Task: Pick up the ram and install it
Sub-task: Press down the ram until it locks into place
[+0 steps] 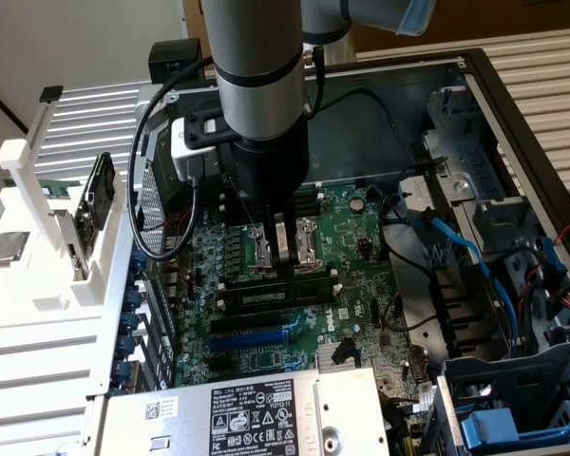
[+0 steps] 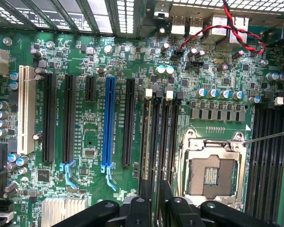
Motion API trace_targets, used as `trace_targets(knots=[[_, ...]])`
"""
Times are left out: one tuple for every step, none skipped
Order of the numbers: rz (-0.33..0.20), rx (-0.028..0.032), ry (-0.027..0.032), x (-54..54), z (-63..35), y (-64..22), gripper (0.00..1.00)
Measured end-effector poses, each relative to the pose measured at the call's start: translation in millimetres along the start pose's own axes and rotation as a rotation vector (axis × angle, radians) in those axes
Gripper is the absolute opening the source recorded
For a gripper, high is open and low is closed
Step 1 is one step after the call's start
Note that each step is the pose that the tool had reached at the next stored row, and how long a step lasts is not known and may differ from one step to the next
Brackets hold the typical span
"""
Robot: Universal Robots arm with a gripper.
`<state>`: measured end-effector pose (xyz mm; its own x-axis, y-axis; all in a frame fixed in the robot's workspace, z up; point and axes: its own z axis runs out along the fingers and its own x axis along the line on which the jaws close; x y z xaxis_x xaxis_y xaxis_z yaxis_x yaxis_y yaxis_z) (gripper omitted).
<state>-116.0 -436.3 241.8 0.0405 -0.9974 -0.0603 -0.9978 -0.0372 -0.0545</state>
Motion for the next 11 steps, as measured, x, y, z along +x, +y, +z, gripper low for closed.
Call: trace_targets(knots=[[0.0, 0.0, 0.0, 0.0, 0.0, 0.0, 0.13], [0.0, 0.0, 0.0, 0.0, 0.0, 0.0, 0.13], [0.0, -0.0001, 0.0, 0.0, 0.0, 0.0, 0.1], [0.0, 0.0, 0.0, 0.0, 0.0, 0.0, 0.1], [0.0, 0.0, 0.0, 0.0, 0.0, 0.0, 0.1], [0.0, 0.0, 0.0, 0.0, 0.0, 0.0, 0.1], [0.0, 0.0001, 0.0, 0.0, 0.1, 0.4, 0.1], [0.0, 0.0001, -0.0001, 0.0, 0.3, 1.1, 0.1], [0.0, 0.0001, 0.0, -0.1, 0.4, 1.7, 0.1], [0.0, 0.0, 0.0001, -0.1, 0.7, 2.8, 0.1], [0.0, 0.0, 0.0, 0.0, 1.4, 3.1, 0.1]])
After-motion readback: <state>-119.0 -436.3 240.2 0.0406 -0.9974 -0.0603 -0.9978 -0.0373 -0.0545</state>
